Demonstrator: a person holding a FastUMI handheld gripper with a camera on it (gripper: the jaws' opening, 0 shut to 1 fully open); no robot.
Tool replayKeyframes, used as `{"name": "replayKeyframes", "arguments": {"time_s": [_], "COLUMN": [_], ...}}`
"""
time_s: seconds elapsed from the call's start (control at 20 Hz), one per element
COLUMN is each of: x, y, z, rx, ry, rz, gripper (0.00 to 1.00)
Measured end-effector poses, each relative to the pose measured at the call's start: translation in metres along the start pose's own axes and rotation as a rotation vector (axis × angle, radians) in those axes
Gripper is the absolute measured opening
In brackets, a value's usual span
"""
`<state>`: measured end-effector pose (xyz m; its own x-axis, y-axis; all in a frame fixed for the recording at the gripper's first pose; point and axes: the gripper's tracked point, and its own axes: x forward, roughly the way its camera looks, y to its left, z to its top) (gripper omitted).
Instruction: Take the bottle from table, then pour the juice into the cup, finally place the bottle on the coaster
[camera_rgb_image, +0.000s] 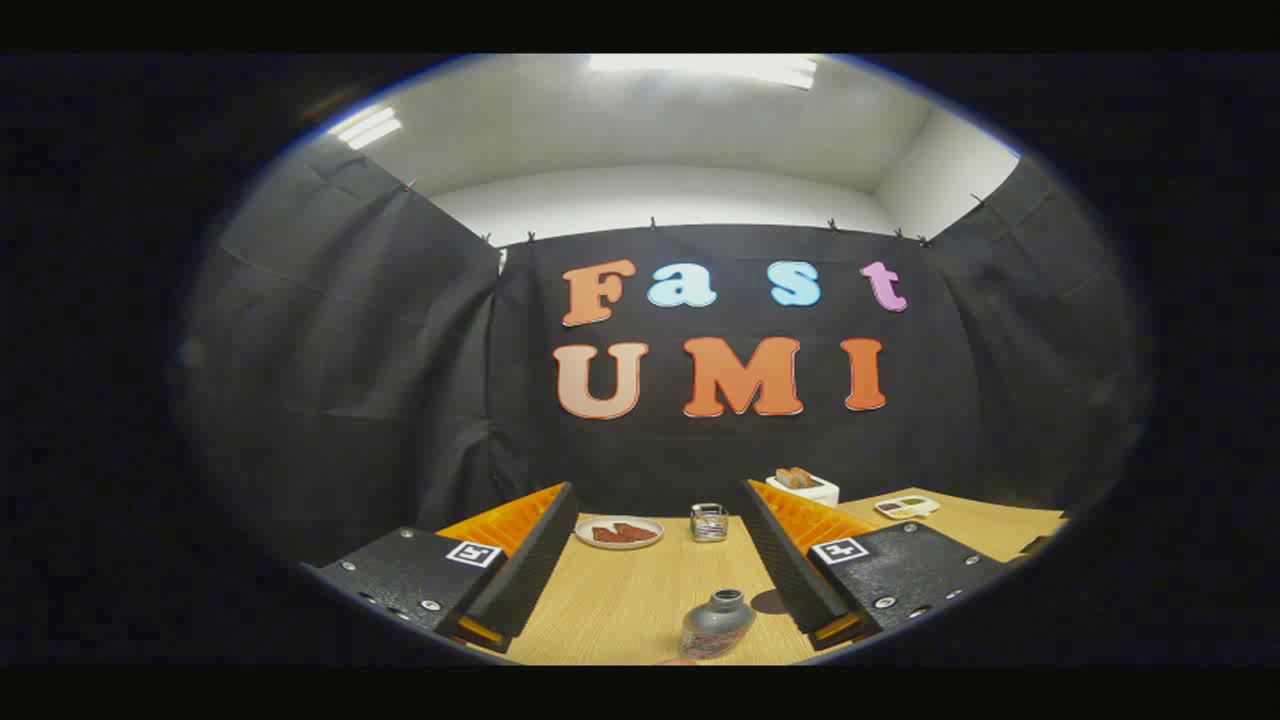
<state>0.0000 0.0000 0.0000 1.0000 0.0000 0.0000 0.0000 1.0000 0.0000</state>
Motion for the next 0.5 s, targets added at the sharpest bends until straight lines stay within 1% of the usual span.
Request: {"name": "replayKeyframes", "arguments": {"time_s": [0.1,0.2,0.25,0.4,0.5], "x": [-0.01,-0.024,-0.031,-0.053,-0.062], "y": [-0.007,-0.001,-0.005,-0.023,-0.02], "z": [-0.004,-0.008,-0.008,-0.009,-0.002], "rx": [0.003,0.007,-0.001,-0.017,-0.002], "ry": [0.014,0.022,0.023,0.025,0.001], "rz": [-0.001,0.049,0.054,0.034,0.068], "gripper": [0.97,0.97,0.97,0.97,0.97]}}
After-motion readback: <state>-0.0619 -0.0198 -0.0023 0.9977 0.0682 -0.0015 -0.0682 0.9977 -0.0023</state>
